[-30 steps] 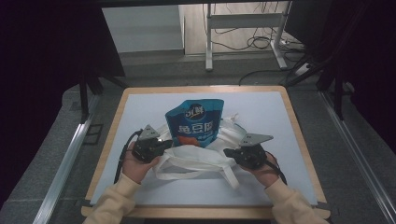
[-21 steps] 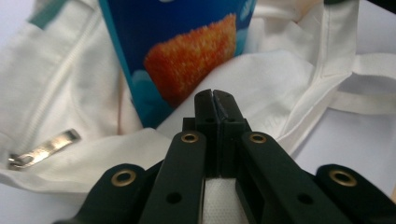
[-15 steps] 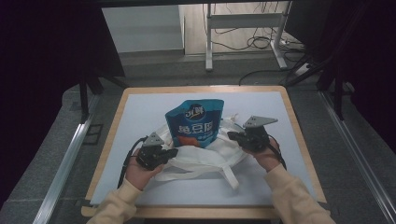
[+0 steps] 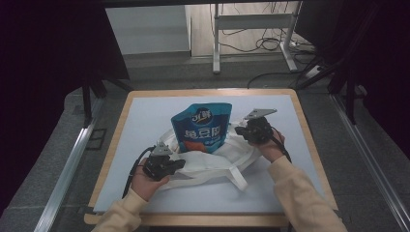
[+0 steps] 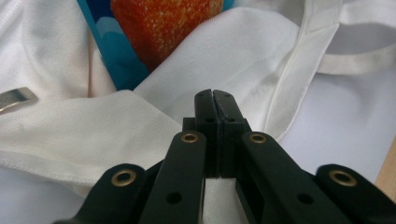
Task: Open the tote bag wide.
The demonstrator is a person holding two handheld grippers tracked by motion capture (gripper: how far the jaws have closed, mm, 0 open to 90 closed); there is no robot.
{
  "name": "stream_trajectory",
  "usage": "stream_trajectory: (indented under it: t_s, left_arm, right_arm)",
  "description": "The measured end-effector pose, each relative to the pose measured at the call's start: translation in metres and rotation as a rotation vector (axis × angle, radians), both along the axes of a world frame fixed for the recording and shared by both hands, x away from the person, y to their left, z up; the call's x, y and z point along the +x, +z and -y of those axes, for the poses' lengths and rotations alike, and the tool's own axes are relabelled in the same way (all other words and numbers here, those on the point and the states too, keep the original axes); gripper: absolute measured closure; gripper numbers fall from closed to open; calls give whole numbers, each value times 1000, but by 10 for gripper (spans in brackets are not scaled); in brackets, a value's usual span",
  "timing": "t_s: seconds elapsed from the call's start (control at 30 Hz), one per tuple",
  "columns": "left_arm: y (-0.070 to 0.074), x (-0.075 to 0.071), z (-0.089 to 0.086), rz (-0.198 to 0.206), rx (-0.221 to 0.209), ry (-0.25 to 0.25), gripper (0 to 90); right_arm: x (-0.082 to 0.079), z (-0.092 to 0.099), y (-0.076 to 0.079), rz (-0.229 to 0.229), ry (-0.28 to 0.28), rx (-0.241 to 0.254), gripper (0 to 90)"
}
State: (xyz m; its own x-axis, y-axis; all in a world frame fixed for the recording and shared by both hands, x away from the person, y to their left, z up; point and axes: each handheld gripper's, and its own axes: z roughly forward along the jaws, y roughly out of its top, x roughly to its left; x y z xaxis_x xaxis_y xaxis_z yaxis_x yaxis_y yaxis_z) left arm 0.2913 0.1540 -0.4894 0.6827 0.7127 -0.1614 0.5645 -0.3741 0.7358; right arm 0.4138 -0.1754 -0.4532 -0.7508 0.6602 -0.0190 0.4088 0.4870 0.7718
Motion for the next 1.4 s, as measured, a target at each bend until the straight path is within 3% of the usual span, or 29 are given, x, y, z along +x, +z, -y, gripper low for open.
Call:
stream_trajectory:
  t_s: [0.23, 0.53, 1.0, 1.23, 1.4]
  left_arm:
    - [-7, -3, 1, -19, 21, -8, 900]
    - [-10, -4, 0, -27, 25, -12, 900]
    - [-13, -4, 2, -23, 37, -6, 900]
    - [5, -4, -8, 77, -9, 55, 898]
    - [14, -3, -21, 95, -50, 80, 897]
  right_arm:
    - [15, 6, -15, -46, -31, -40, 888]
    - [23, 5, -23, -38, -58, -65, 890]
    - [28, 5, -28, -51, -68, -58, 890]
    - [15, 13, -10, -4, -69, 31, 884]
    - [0, 23, 3, 39, -71, 100, 885]
